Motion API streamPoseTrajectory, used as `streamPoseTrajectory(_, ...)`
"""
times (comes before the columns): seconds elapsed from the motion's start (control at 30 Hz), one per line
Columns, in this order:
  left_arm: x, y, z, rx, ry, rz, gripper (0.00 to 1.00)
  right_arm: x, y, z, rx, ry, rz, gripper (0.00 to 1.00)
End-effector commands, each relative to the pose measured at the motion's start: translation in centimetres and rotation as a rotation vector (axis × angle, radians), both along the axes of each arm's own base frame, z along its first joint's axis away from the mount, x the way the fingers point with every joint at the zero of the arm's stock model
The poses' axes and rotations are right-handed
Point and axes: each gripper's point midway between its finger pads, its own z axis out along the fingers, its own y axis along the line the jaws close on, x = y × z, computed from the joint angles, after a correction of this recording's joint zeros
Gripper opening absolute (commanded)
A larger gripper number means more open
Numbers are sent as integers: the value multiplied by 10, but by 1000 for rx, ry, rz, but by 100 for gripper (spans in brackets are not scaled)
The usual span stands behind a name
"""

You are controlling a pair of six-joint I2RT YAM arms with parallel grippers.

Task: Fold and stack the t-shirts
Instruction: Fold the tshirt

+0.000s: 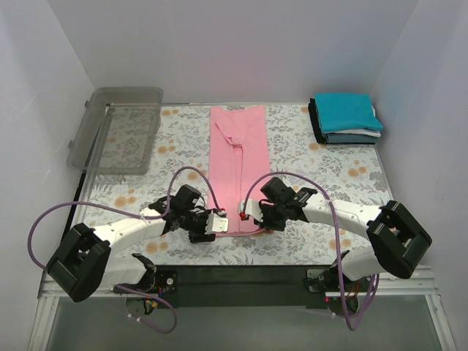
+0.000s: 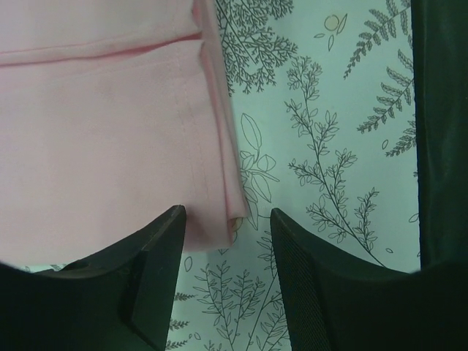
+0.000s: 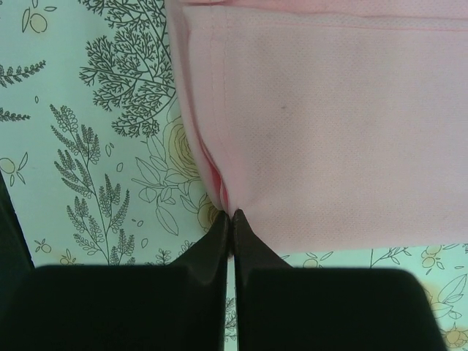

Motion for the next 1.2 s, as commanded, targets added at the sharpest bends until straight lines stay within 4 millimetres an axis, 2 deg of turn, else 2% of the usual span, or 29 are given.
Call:
streamPoseTrajectory(0.0, 0, 4, -8, 25, -32, -12, 48, -1, 3, -1, 13, 0, -3, 1)
streamPoseTrajectory(0.1, -1, 8, -16, 54, -32, -21, 46, -2, 2, -3, 8, 5, -4, 1)
streamPoseTrajectory(0.27, 7, 15, -32, 123, -33, 25, 37, -2, 2, -6, 4, 5, -10, 1)
streamPoseTrajectory(0.3, 7, 16, -34, 129, -34, 21, 31, -1, 3, -6, 7, 3, -10, 1)
streamPoseTrajectory(0.4, 6, 15, -35, 125, -26, 18, 22, 0, 3, -7, 5, 4, -10, 1)
streamPoseTrajectory(0.43, 6, 15, -36, 127, -24, 18, 15, 0, 4, -7, 7, 3, -9, 1)
streamPoseTrajectory(0.6, 5, 21, -40, 160, -21, 17, 3, 2, 4, -5, 8, -6, -11, 1)
streamPoseTrajectory(0.73, 10, 15, -24, 130, -24, 40, 0, 7, 5, 4, 16, -37, -19, 1)
streamPoseTrajectory(0.9, 18, -1, 14, 48, -27, 67, 0, 24, 9, 32, 51, -123, -26, 1)
streamPoseTrajectory(1.0, 25, -1, 28, 20, -46, 91, 0, 33, 9, 45, 64, -173, -23, 1)
streamPoseTrajectory(1.17, 54, -4, 56, -40, -100, 135, 0, 48, 10, 59, 71, -215, -21, 1)
